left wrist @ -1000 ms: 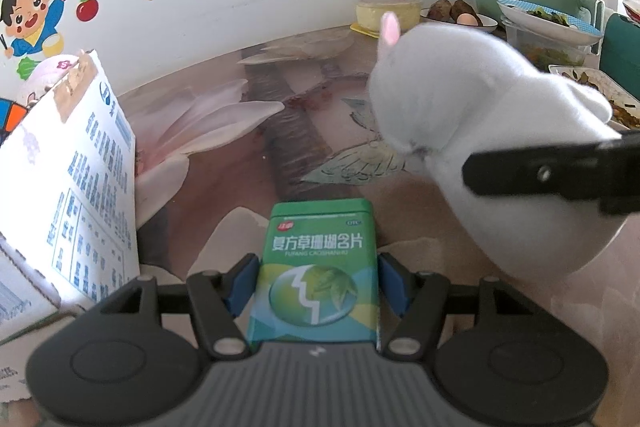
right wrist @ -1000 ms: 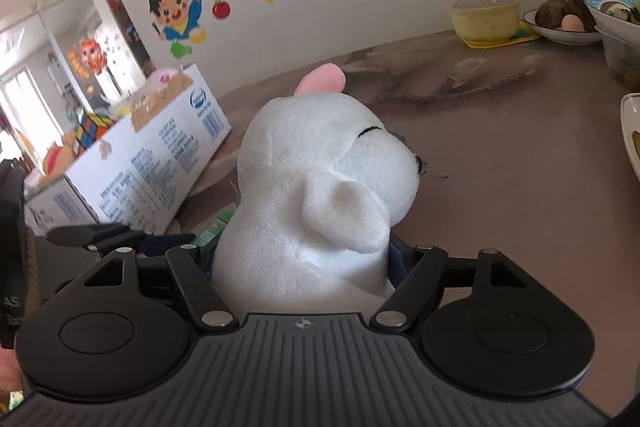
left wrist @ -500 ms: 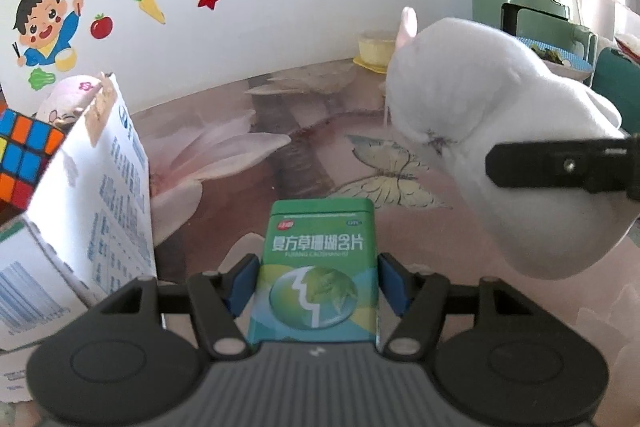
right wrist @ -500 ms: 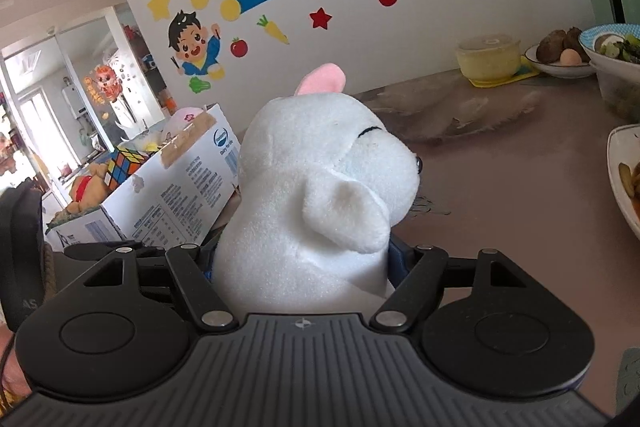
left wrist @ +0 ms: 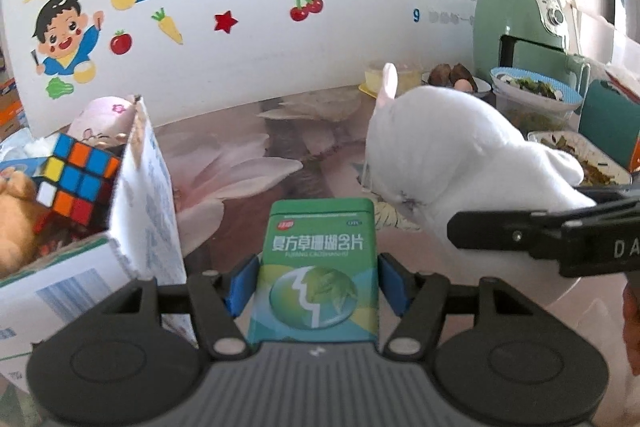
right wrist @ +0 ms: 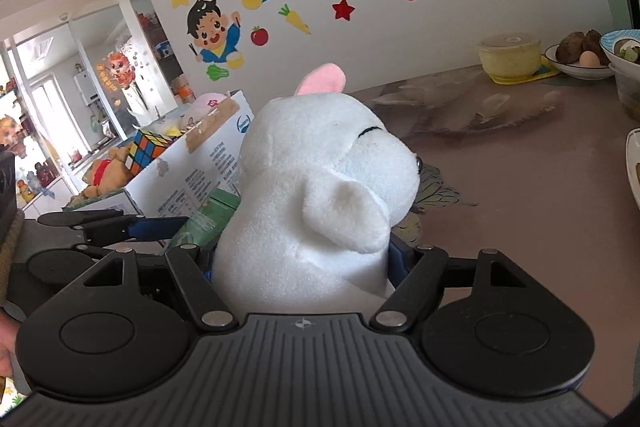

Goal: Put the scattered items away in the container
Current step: 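Carry the green box and the rabbit with both tools toward the cardboard toy box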

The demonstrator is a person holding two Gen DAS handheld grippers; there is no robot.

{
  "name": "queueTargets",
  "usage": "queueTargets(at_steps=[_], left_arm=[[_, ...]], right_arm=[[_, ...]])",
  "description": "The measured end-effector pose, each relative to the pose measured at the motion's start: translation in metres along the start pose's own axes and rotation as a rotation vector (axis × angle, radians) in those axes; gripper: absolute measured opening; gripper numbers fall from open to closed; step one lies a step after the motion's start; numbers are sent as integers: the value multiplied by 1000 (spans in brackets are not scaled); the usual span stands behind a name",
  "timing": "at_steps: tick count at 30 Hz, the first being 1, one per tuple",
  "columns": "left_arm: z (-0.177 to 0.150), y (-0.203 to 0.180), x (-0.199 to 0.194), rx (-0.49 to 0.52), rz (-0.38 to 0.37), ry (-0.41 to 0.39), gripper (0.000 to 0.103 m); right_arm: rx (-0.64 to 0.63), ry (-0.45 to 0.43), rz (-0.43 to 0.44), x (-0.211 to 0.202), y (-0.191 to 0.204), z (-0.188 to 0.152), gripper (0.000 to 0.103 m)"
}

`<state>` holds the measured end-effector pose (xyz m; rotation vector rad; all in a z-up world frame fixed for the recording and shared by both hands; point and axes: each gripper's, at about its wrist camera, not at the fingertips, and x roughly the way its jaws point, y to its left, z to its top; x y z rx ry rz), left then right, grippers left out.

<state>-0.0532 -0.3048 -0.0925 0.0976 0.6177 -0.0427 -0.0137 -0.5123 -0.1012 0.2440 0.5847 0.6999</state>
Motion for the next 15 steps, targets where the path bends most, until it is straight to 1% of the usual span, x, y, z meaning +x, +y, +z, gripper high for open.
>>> queueTargets(at_steps=[7, 15], left_arm=[[0, 7, -19, -14, 30, -11, 65], [-4, 10, -31, -24, 52, -6, 65]], right_arm=[[-13, 7, 23, -3, 10, 0, 93], [-21, 43, 46, 0, 19, -4, 93]])
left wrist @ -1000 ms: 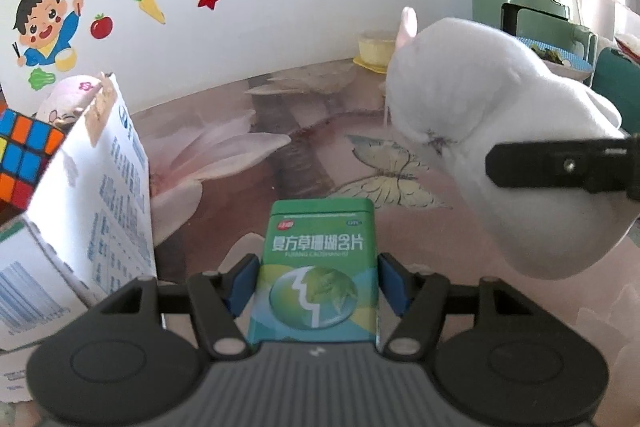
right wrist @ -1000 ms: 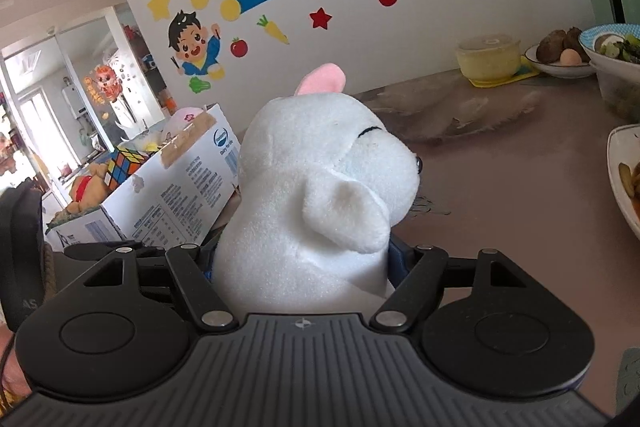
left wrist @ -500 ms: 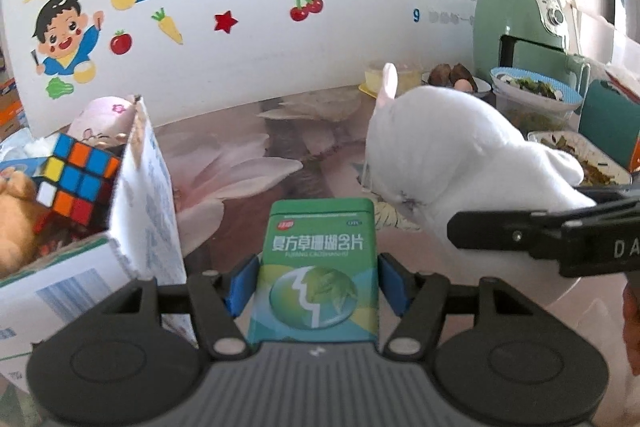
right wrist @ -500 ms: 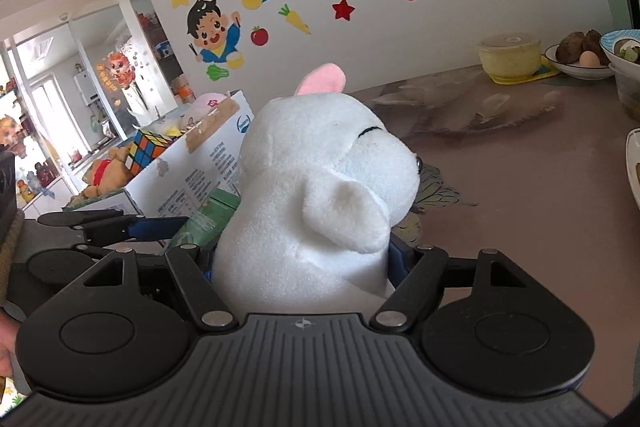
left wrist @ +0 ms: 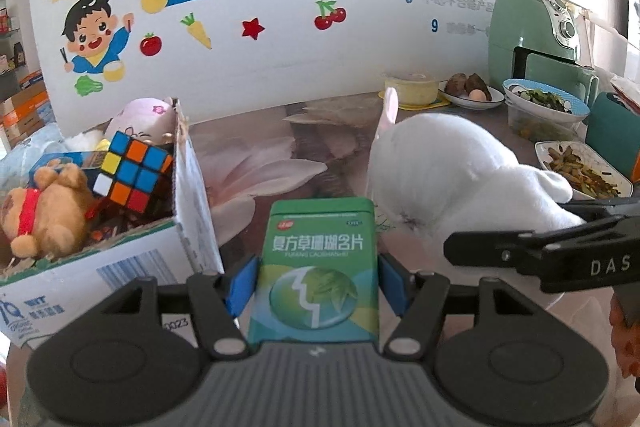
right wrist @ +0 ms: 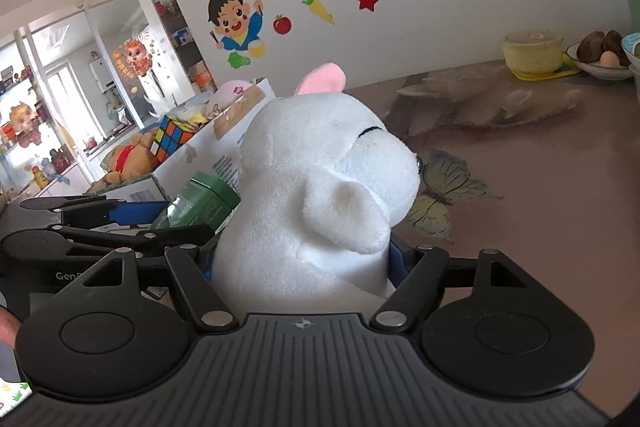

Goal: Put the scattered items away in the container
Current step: 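Carry the green box and the rabbit with both tools toward the cardboard toy box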

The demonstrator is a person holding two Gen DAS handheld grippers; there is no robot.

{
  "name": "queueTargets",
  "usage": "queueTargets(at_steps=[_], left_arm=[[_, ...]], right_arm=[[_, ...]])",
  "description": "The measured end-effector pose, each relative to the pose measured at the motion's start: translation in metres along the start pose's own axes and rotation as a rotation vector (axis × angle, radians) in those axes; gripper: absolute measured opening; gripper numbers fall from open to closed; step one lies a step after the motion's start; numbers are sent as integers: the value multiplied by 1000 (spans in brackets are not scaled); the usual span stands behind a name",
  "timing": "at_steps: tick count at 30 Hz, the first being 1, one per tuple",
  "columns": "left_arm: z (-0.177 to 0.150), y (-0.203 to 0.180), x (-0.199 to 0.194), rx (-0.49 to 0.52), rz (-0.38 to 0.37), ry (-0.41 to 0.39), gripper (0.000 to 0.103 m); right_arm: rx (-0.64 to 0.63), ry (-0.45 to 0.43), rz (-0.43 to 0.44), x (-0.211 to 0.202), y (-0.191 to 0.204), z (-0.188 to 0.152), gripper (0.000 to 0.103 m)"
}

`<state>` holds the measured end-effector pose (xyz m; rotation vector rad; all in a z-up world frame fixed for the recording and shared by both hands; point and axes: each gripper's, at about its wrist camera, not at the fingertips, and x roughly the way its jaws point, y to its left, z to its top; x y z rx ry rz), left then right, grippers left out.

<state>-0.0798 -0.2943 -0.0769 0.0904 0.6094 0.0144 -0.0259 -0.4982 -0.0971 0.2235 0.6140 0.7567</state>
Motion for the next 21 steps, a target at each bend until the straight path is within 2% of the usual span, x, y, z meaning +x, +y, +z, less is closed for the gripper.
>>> queueTargets(at_steps=[4, 16, 21], left_arm=[[-2, 2, -3, 0, -5, -1, 65], [-8, 28, -13, -8, -74, -10, 65], [-12, 42, -20, -9, -100, 22, 65]], right_arm=[[7, 20, 0, 1, 3, -3, 93], [25, 49, -83, 3, 19, -6, 93], [10, 83, -108, 13, 35, -1, 93]])
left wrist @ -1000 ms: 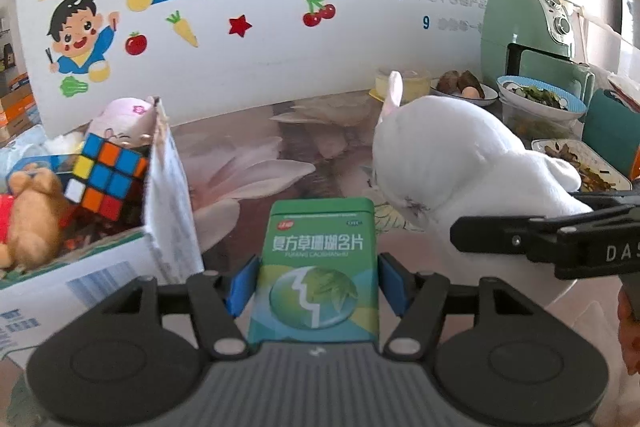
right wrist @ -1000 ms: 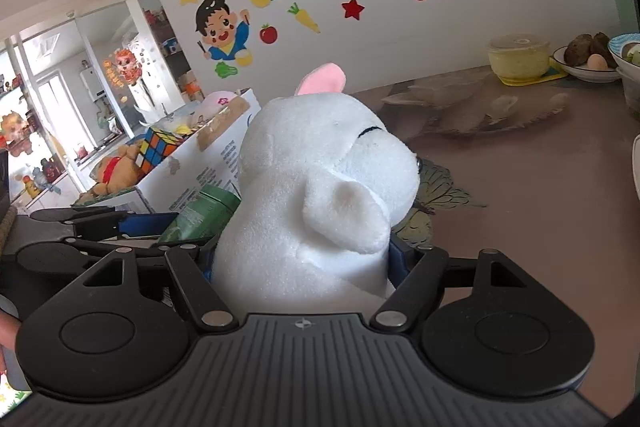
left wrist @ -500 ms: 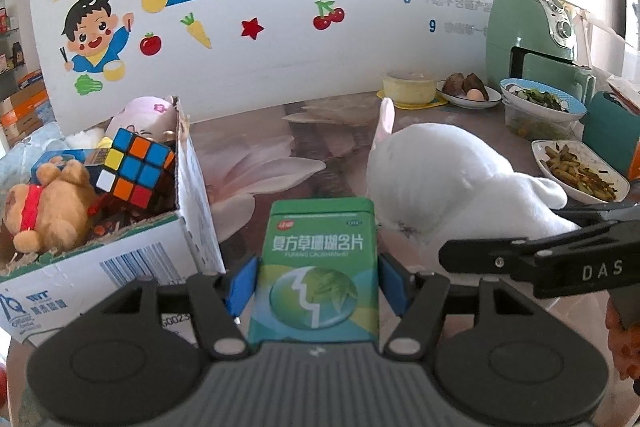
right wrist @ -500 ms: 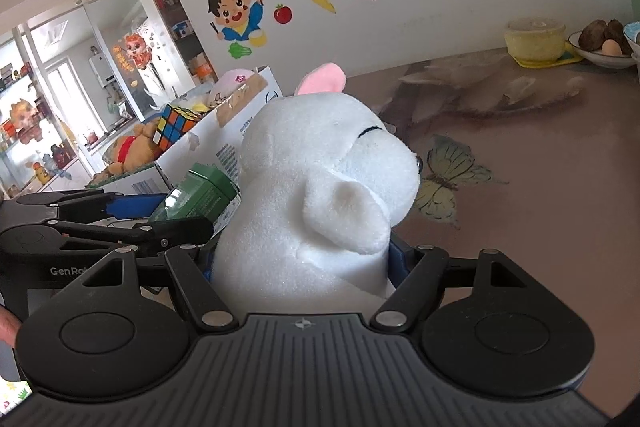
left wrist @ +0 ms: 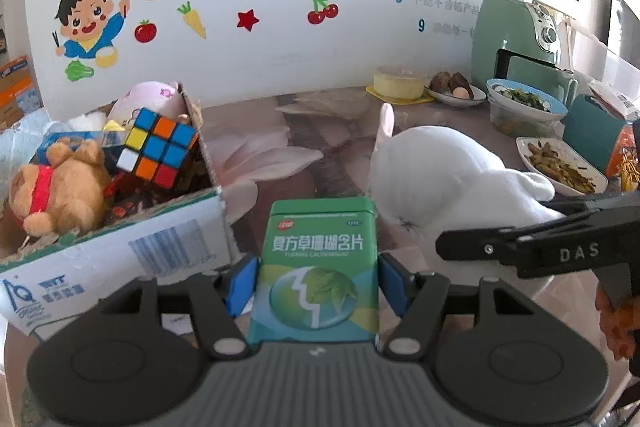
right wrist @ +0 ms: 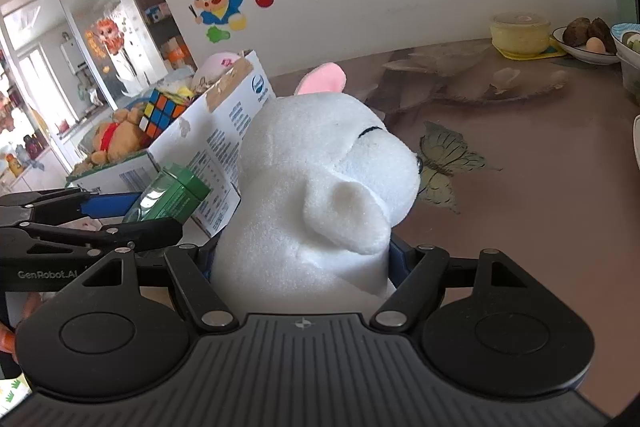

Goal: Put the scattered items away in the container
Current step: 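Carry the green box and the rabbit with both tools toward the cardboard toy box, then tilt the green box upright with the left tool beside the cardboard box rim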

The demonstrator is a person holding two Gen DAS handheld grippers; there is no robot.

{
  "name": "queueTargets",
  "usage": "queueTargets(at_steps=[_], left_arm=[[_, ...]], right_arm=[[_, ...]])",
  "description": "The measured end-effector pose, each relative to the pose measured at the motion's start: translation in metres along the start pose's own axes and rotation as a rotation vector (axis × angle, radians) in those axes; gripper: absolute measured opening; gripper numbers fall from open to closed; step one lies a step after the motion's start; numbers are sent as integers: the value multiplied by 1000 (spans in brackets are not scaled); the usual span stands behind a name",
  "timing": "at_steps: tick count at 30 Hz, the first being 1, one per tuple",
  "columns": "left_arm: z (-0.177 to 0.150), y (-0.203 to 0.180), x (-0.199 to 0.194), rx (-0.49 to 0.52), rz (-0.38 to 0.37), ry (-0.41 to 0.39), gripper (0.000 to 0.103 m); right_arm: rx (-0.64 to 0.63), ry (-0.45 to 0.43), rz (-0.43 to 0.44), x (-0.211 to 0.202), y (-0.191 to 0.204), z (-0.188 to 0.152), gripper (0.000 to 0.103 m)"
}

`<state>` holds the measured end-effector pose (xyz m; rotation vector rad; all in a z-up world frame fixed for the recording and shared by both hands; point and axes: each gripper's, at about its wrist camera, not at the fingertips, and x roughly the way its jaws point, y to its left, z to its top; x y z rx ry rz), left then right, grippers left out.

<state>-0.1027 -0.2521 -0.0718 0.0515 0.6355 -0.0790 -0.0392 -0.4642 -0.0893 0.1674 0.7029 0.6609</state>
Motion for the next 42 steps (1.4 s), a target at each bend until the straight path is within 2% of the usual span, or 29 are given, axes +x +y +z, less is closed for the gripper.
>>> queueTargets(at_steps=[14, 28, 37, 42], left_arm=[[-5, 42, -38, -32, -44, 44, 65], [17, 93, -66, -59, -4, 42, 65], [27, 123, -69, -84, 14, 39, 59], [23, 132, -54, -100, 14, 45, 59]], right_arm=[[-106, 67, -3, 9, 65, 14, 94], [-217, 85, -33, 14, 112, 45, 95], [-241, 92, -31, 26, 128, 59, 96], [-255, 102, -33, 37, 133, 59, 96]])
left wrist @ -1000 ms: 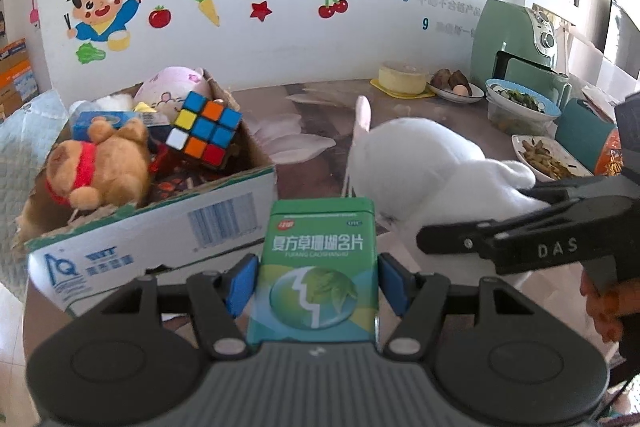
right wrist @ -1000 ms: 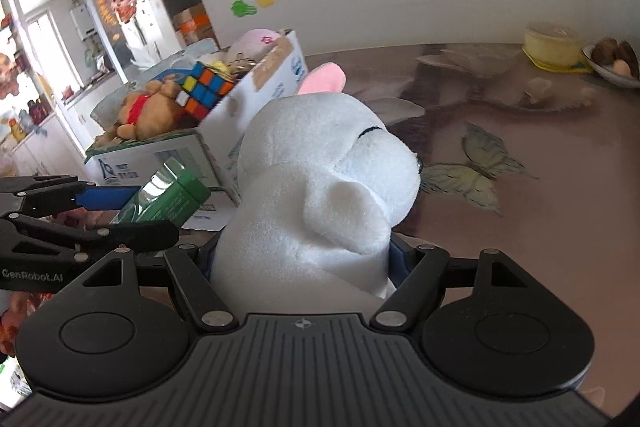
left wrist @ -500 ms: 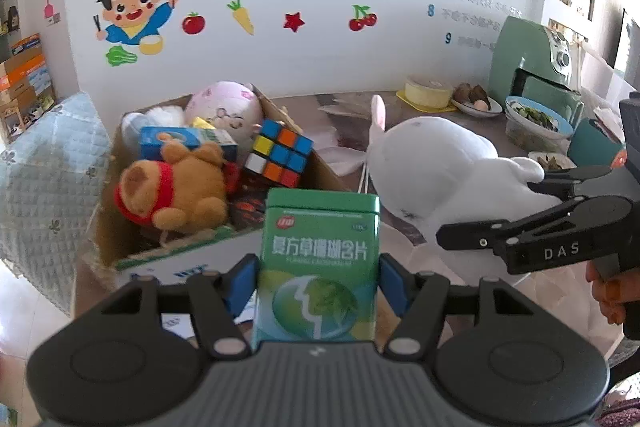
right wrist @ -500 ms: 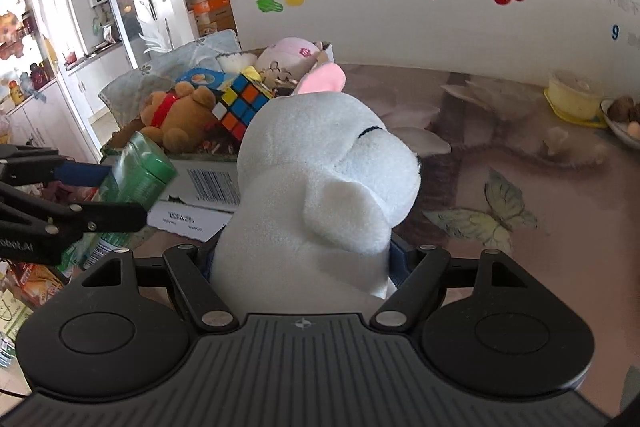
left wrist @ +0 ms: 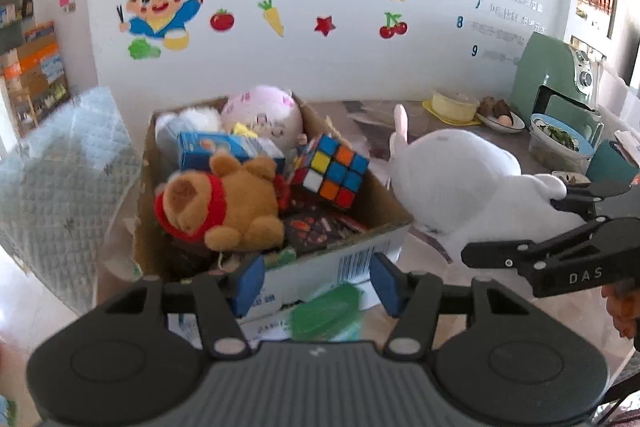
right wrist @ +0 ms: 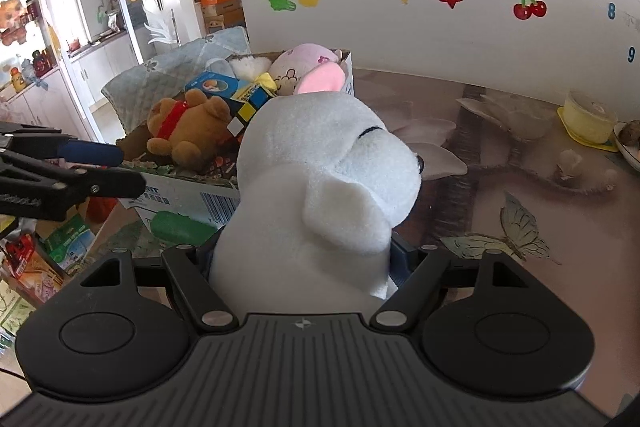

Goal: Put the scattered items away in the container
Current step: 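Tilt the green box upright with the left tool beside the cardboard box rim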

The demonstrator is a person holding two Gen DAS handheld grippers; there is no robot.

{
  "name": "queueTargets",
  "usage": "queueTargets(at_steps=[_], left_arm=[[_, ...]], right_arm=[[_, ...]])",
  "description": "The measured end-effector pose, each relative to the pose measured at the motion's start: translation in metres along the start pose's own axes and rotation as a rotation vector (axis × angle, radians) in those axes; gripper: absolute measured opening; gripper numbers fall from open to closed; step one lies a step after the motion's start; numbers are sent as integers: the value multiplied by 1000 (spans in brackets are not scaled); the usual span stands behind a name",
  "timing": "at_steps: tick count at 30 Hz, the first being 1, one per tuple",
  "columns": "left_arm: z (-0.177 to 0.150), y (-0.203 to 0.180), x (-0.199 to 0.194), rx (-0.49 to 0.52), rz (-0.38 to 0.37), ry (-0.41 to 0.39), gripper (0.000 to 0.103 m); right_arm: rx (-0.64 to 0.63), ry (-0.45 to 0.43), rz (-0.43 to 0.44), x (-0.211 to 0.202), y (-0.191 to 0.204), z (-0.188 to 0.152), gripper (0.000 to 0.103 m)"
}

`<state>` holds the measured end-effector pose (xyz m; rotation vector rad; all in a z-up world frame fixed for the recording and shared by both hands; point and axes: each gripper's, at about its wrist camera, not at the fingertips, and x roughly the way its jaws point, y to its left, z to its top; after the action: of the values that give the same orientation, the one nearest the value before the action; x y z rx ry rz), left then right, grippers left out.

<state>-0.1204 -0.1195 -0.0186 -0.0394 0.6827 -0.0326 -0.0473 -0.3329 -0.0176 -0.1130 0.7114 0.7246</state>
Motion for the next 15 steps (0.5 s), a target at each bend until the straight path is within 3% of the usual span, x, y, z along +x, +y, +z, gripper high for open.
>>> queueTargets(at_steps=[6, 10, 13, 15], left_arm=[[-38, -10, -2, 41, 21, 37, 62], [-59, -14, 5, 36, 28, 49, 75], [-66, -2, 29, -43, -10, 77, 75], [-71, 5, 46, -82, -31, 79, 69]], right_arm=[[4, 13, -20, 1, -5, -7, 96], [24, 23, -38, 3, -11, -12, 97], [31, 33, -45, 8, -12, -14, 97], [29, 36, -47, 10, -11, -16, 98]])
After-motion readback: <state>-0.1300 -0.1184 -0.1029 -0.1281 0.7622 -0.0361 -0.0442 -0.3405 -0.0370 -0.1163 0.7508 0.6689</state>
